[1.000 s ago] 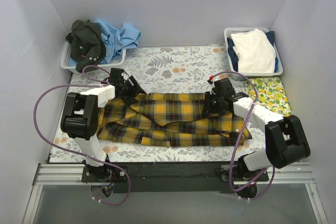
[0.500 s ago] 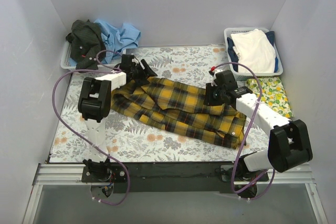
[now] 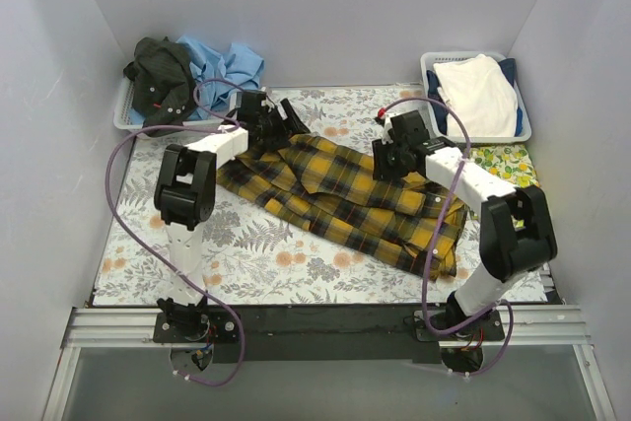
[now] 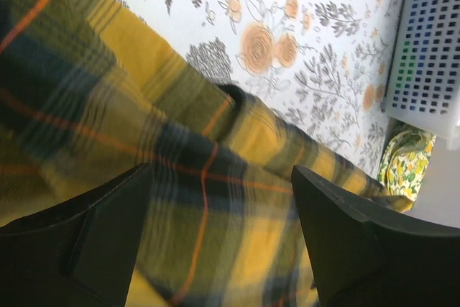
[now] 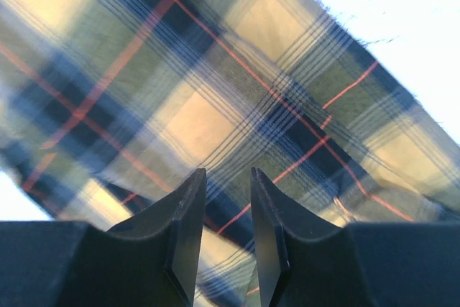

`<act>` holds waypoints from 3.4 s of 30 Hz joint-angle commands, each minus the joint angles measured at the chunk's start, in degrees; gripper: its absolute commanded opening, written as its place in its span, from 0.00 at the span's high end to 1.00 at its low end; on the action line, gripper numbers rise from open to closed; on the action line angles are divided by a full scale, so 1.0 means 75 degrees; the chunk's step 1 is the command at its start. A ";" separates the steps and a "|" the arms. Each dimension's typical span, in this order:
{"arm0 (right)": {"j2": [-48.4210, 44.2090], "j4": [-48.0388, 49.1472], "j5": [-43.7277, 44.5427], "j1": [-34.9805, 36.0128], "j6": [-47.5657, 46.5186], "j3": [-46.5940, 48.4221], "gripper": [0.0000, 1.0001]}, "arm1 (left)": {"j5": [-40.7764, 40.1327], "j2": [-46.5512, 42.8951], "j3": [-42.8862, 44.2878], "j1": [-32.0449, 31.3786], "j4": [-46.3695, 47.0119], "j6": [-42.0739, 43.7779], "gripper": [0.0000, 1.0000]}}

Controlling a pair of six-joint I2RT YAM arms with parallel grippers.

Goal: Fold and stack the long sleeve shirts
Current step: Fold the shirt

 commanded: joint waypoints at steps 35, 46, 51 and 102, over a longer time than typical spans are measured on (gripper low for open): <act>-0.0835 -0.1739 -0.0342 -0.0062 0.1735 -0.3019 0.64 | -0.0868 -0.0490 -0.1667 -0.0247 -0.0649 0.0541 0.26; -0.0580 -0.1213 -0.0868 -0.0050 0.1280 -0.2294 0.64 | -0.0571 0.1550 0.1178 -0.0552 0.0009 0.0353 0.22; 0.0381 -0.1154 -0.1360 0.0067 0.0963 -0.0703 0.64 | -0.0924 0.2675 0.3530 -0.0517 -0.0319 0.0247 0.19; 0.0841 -0.0413 -0.1093 0.4051 0.2438 -0.1603 0.57 | -0.2296 -0.6430 -0.4398 -0.0587 -0.2124 0.0540 0.15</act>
